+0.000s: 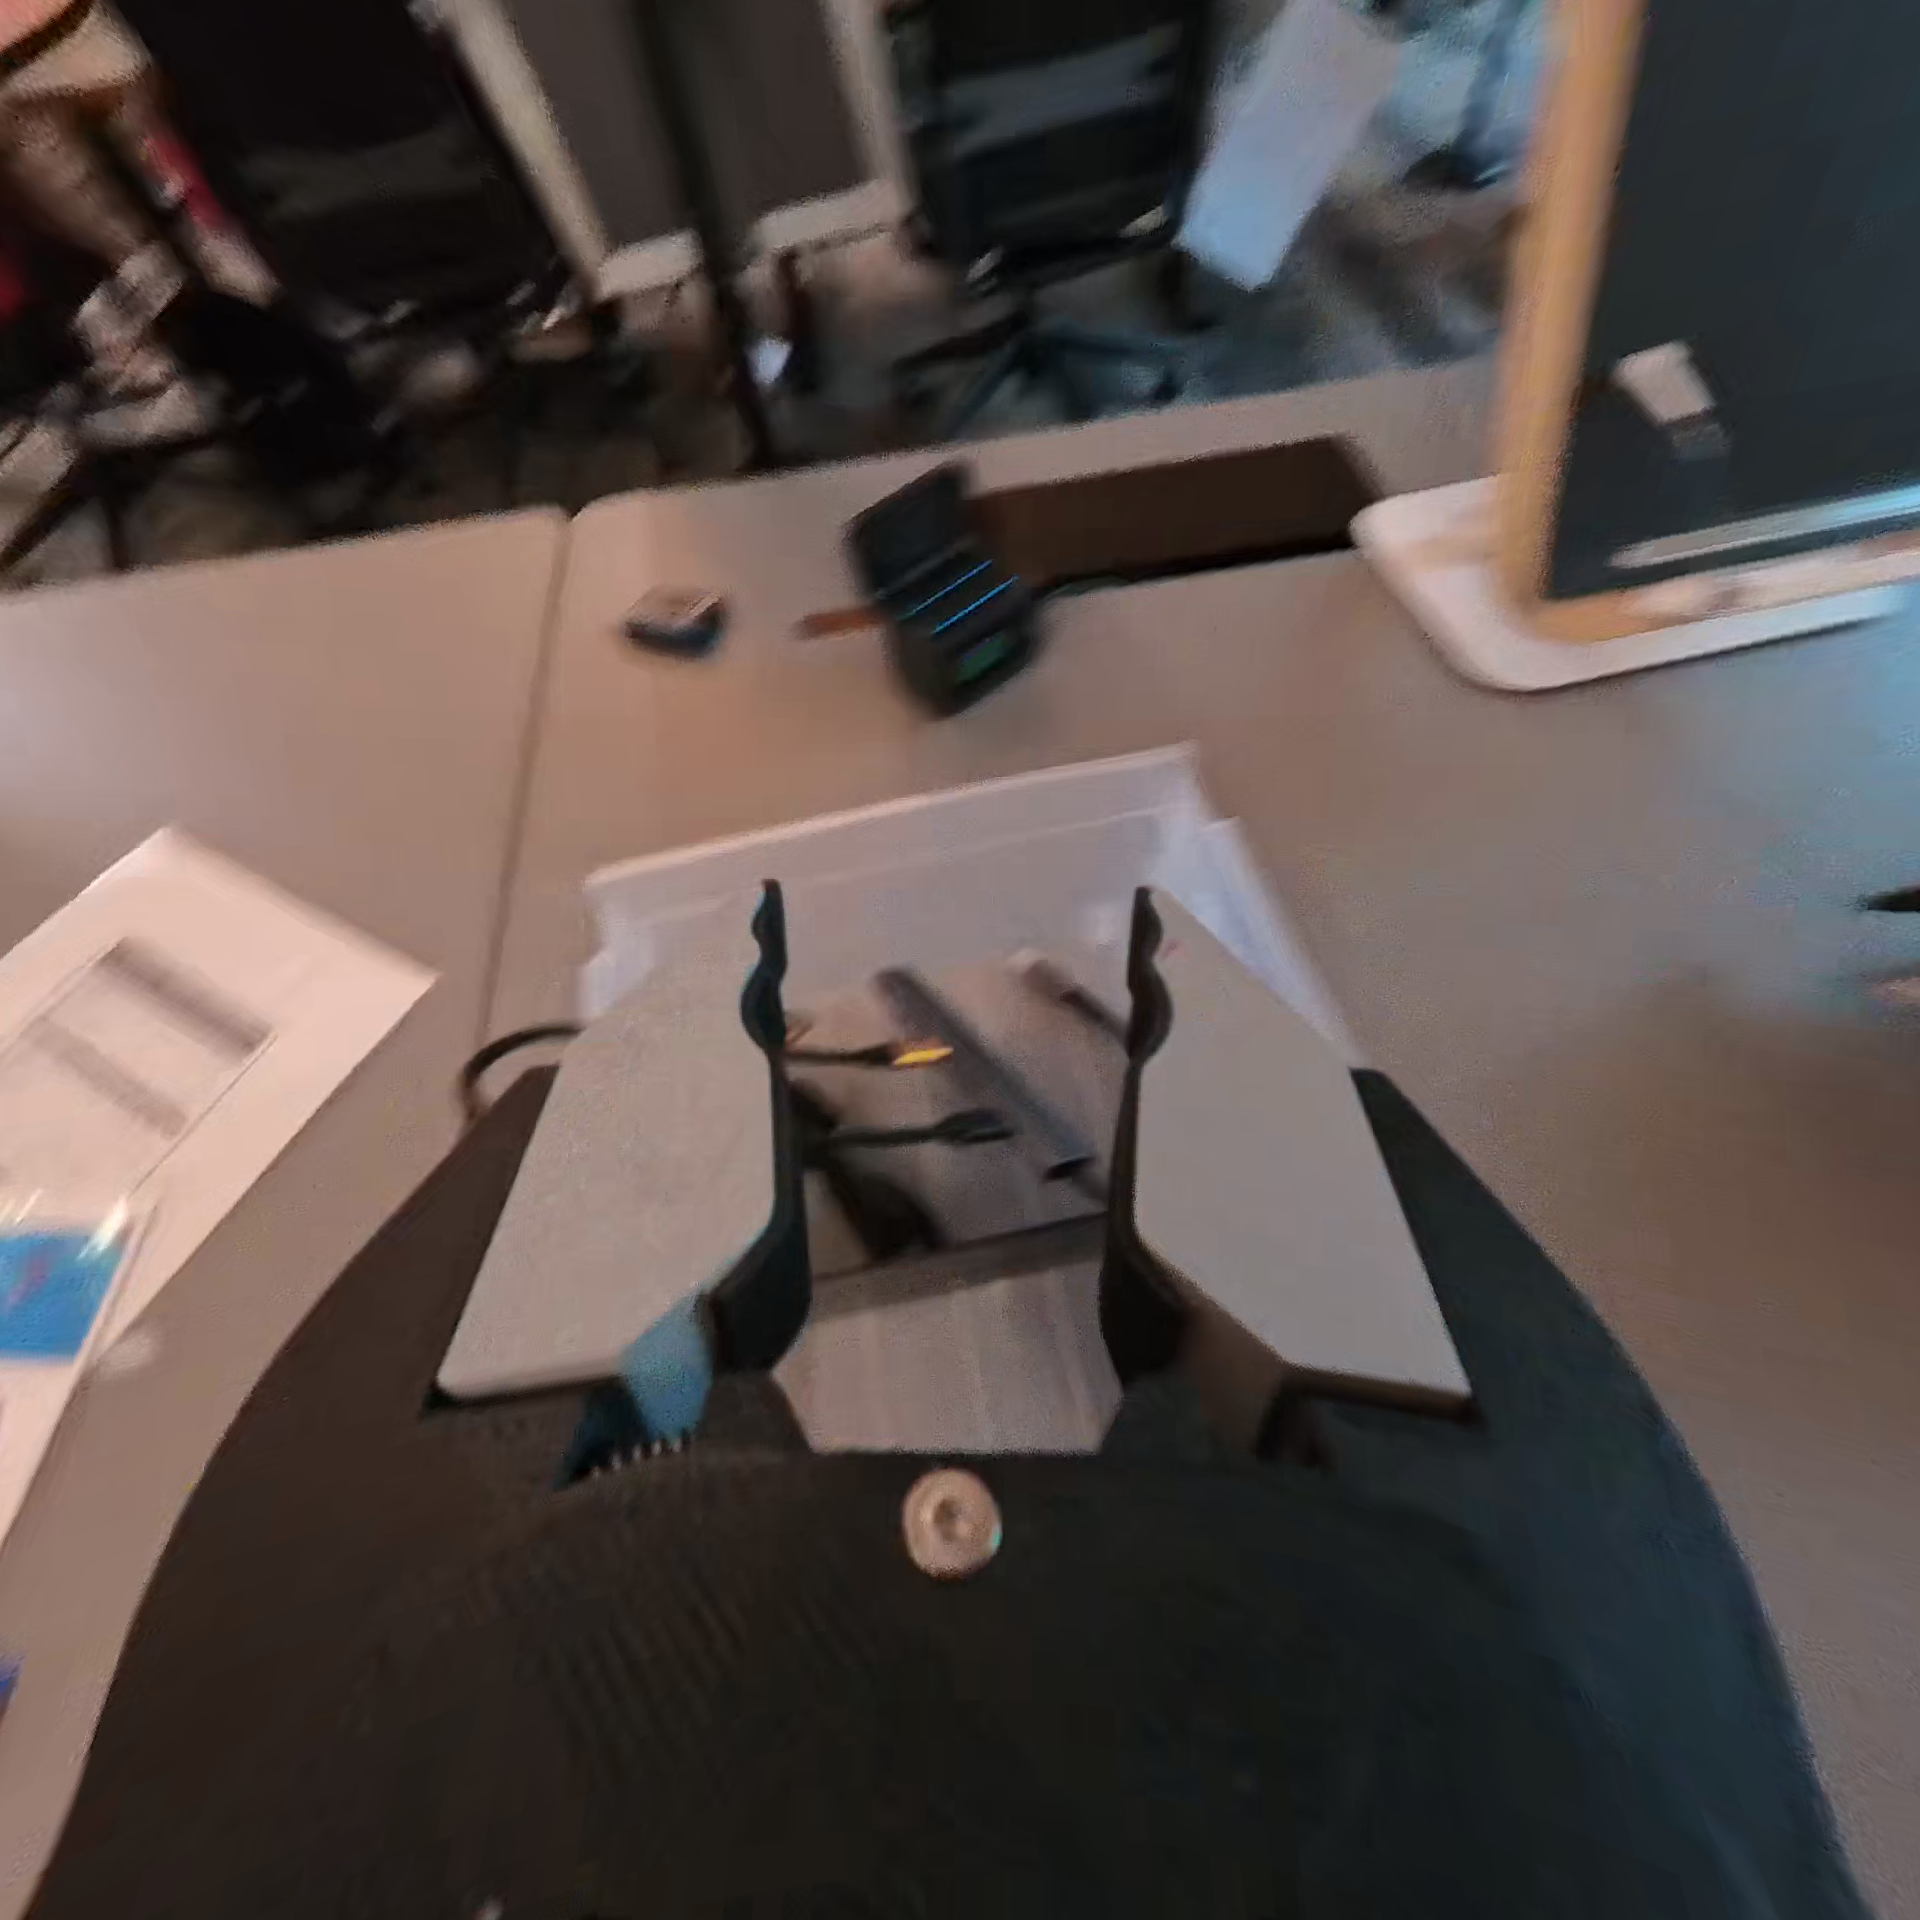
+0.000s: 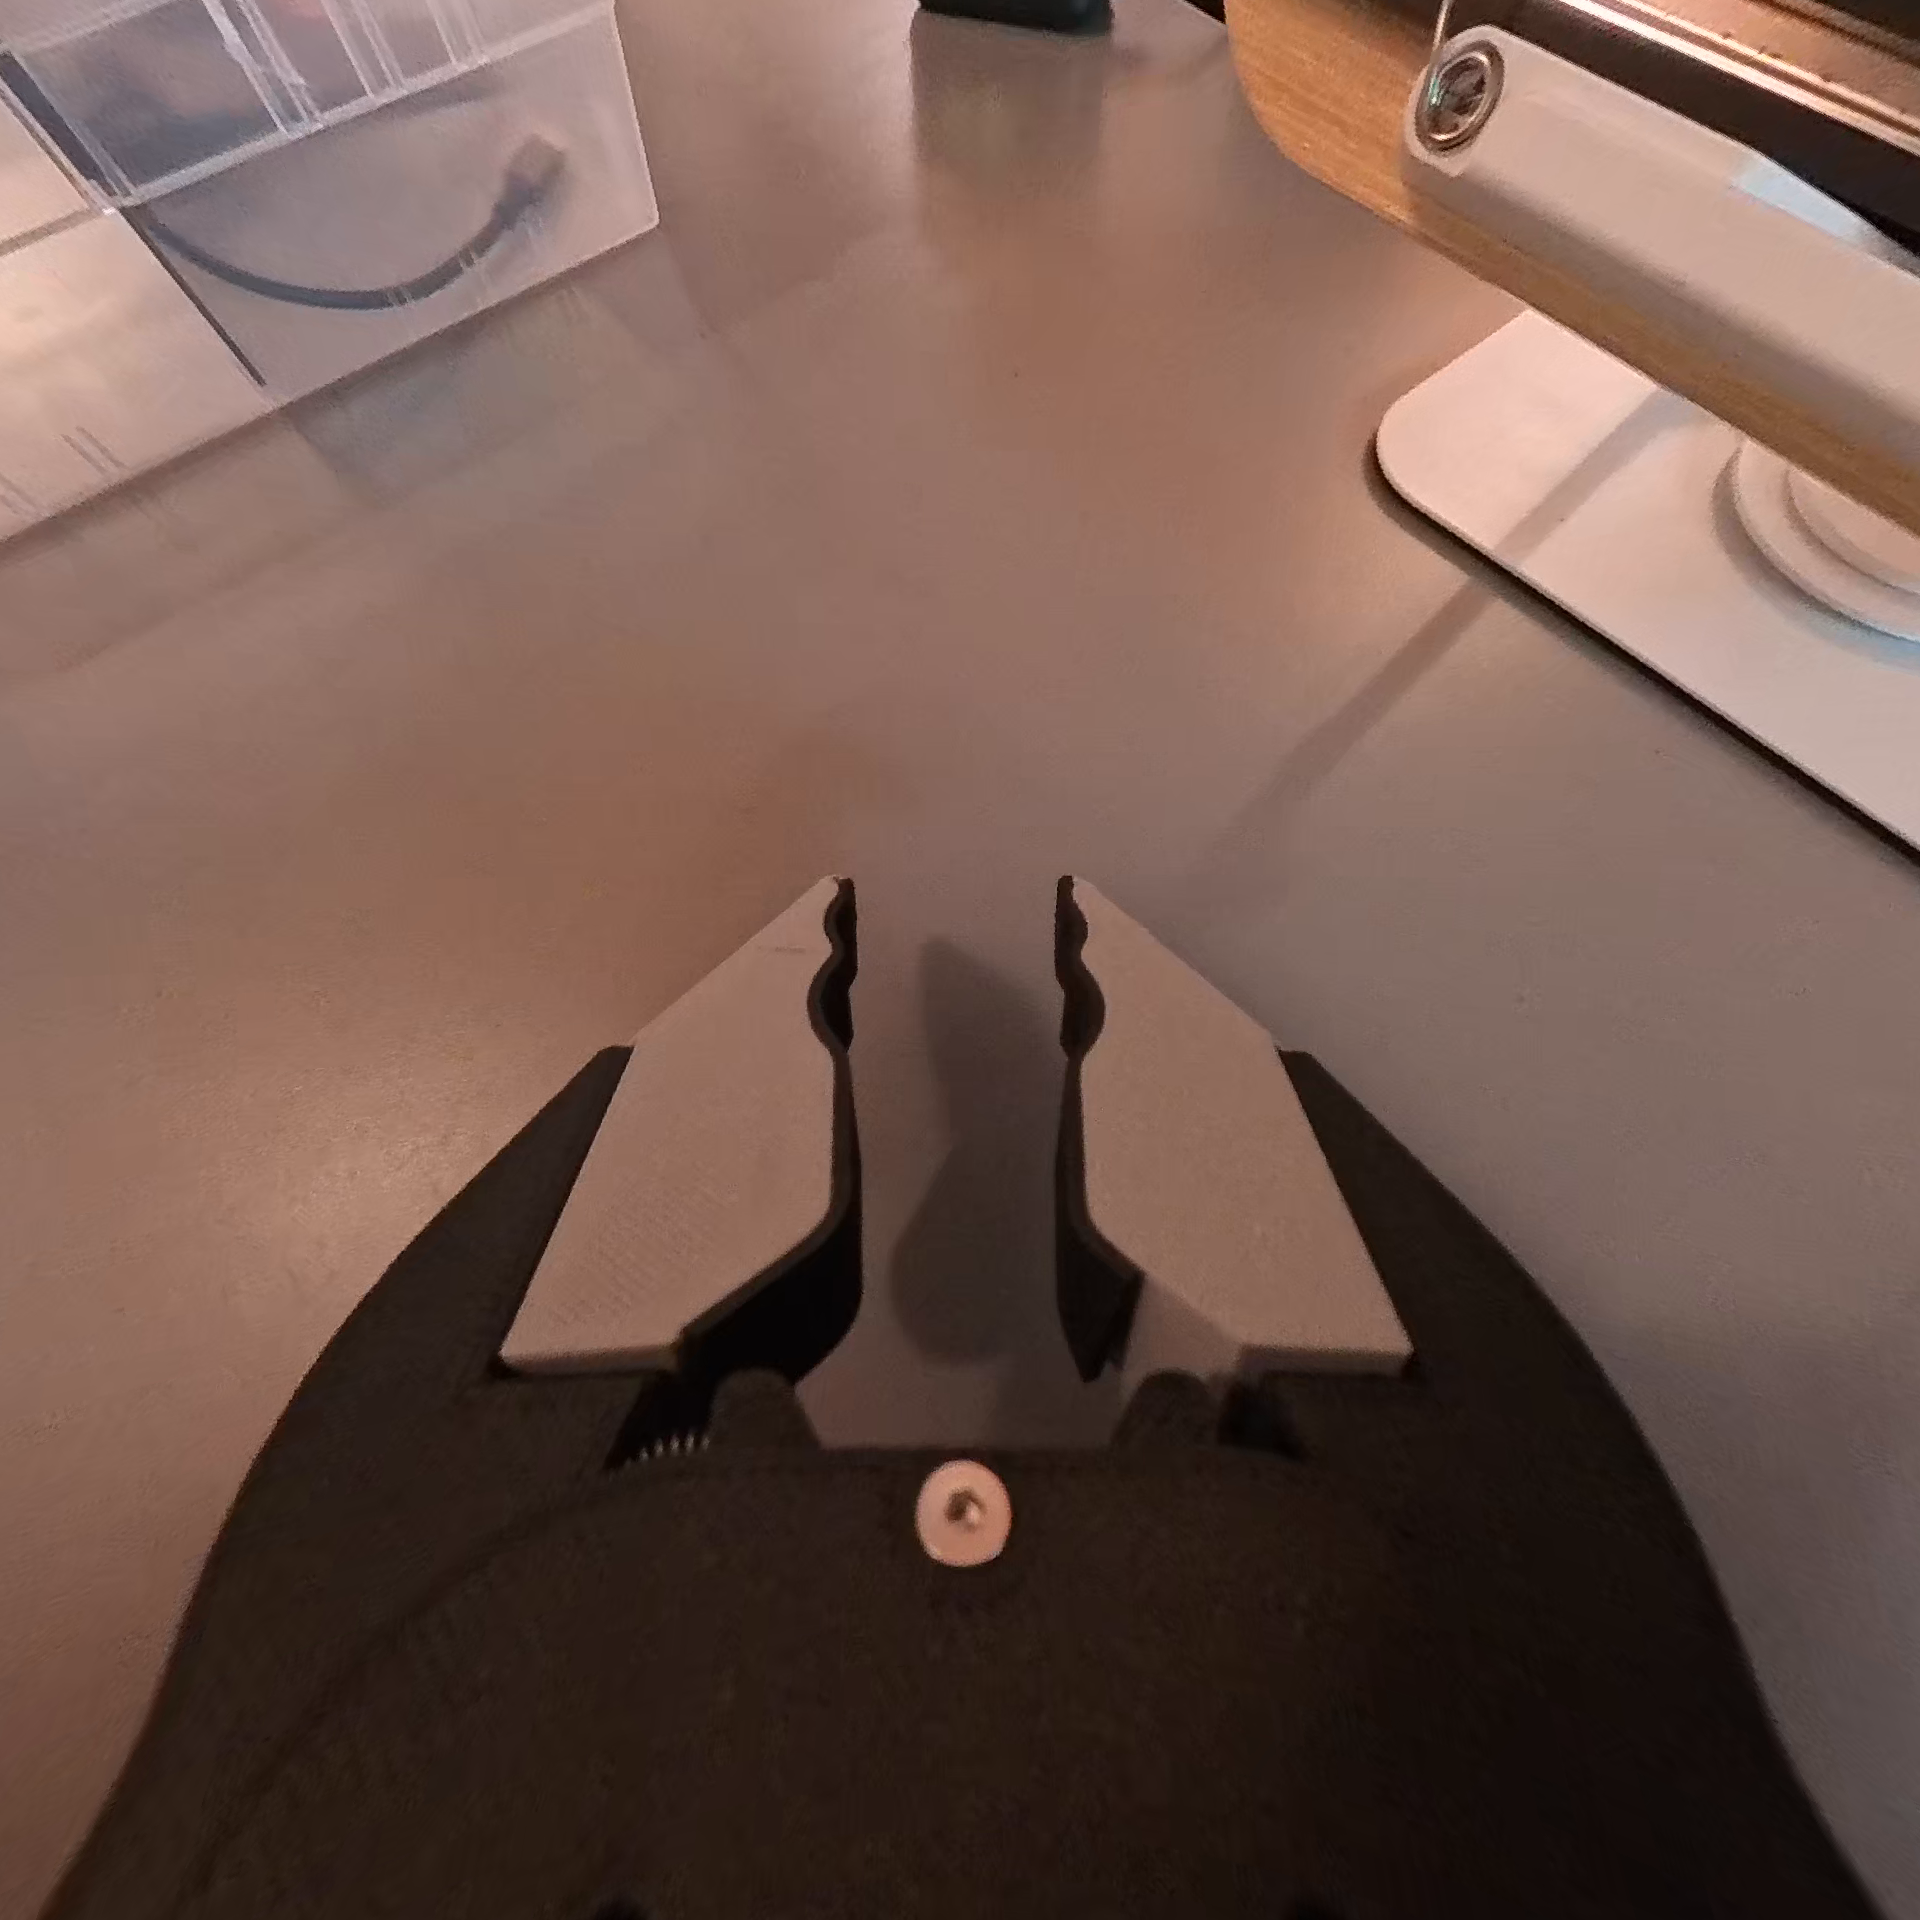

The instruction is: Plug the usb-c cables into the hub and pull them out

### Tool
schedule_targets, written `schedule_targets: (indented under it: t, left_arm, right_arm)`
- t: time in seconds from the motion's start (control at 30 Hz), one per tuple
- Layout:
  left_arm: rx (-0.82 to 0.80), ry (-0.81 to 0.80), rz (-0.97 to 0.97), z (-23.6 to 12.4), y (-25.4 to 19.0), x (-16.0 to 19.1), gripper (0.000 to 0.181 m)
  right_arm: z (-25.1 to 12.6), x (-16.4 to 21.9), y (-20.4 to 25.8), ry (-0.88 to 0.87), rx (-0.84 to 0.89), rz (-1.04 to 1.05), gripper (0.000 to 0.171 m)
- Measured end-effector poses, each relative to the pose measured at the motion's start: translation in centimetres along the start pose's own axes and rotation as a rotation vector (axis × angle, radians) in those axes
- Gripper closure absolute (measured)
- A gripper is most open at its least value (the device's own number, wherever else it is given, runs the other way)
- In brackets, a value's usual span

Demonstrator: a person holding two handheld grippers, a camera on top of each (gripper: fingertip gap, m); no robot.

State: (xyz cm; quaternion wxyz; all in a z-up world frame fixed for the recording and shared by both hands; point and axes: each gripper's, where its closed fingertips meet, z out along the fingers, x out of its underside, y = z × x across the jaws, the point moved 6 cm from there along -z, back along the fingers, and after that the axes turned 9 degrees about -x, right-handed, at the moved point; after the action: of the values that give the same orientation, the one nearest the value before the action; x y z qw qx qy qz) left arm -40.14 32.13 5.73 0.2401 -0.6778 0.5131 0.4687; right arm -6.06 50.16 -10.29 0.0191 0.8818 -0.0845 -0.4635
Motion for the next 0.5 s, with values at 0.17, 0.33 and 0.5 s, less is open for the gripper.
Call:
schedule_targets:
  t: [0.17,0.33,0.5]
  left_arm:
    - [-0.144,0.213,-0.165,3.2,7.5,4.7,0.112]
    - [-0.094,0.233,-0.282,4.5,10.2,6.4,0.144]
    - [-0.107,0.205,-0.349,4.2,12.4,6.9,0.171]
  right_arm:
    - [0.0,0.0,0.0,0.001,-0.001,0.005,0.136]
    - [0.0,0.1,0.0,0.005,-0.003,0.004,0.137]
    - [0.0,0.1,-0.1,0.002,-0.008,0.015,0.137]
